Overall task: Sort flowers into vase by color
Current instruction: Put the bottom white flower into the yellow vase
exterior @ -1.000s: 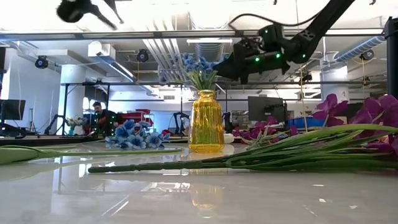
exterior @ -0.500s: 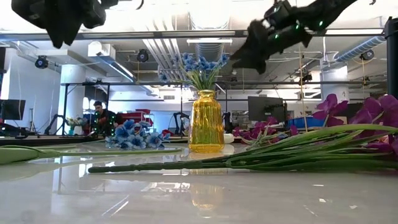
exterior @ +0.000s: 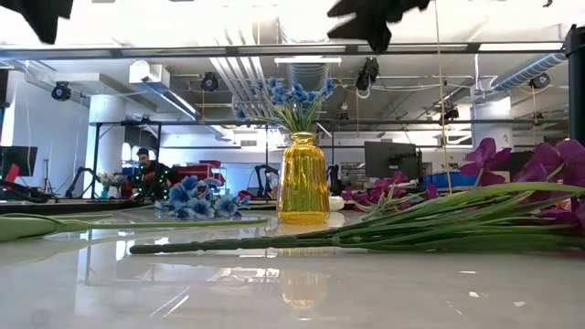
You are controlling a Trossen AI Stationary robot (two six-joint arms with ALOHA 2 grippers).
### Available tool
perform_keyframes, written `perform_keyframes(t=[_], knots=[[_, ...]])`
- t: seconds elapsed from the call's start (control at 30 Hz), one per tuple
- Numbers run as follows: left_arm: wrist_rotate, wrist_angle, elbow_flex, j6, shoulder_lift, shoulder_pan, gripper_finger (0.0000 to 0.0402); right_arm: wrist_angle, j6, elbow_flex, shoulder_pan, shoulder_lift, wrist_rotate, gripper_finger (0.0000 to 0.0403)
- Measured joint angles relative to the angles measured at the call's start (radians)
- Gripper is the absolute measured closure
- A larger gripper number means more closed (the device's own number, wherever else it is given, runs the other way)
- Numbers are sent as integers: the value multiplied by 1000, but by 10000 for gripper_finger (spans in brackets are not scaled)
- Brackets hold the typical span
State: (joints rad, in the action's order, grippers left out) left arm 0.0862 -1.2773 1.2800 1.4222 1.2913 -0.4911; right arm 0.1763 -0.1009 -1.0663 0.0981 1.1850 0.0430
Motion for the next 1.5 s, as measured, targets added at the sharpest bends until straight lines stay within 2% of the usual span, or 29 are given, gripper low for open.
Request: perform_keyframes(t=[0.07, 0.17, 0.4, 0.57, 0.73, 0.93, 1.03, 1.17, 1.27, 1.5], knots=[[71, 51, 0, 9, 26, -59, 214, 57, -17, -46, -47, 22, -44, 202], [97, 40, 0, -6, 101, -91, 210, 128, -43, -116, -94, 60, -95, 202], [80, 114, -49, -192, 302, -82, 210, 153, -70, -195, -155, 138, -107, 202], [15, 185, -87, -230, 400, -82, 209, 191, -123, -210, -193, 171, -108, 202], [-34, 314, -116, -266, 434, -81, 209, 189, -171, -208, -238, 179, -127, 202], [-52, 330, -152, -259, 449, -75, 210, 193, -190, -208, -279, 179, -199, 202], [-53, 387, -175, -261, 449, -75, 215, 193, -193, -209, -284, 179, -203, 202], [-78, 472, -219, -254, 450, -75, 237, 193, -204, -210, -284, 178, -205, 202], [-85, 474, -235, -242, 455, -75, 268, 192, -204, -210, -284, 178, -206, 202], [-85, 472, -258, -239, 455, -74, 382, 191, -206, -210, -284, 178, -214, 202]])
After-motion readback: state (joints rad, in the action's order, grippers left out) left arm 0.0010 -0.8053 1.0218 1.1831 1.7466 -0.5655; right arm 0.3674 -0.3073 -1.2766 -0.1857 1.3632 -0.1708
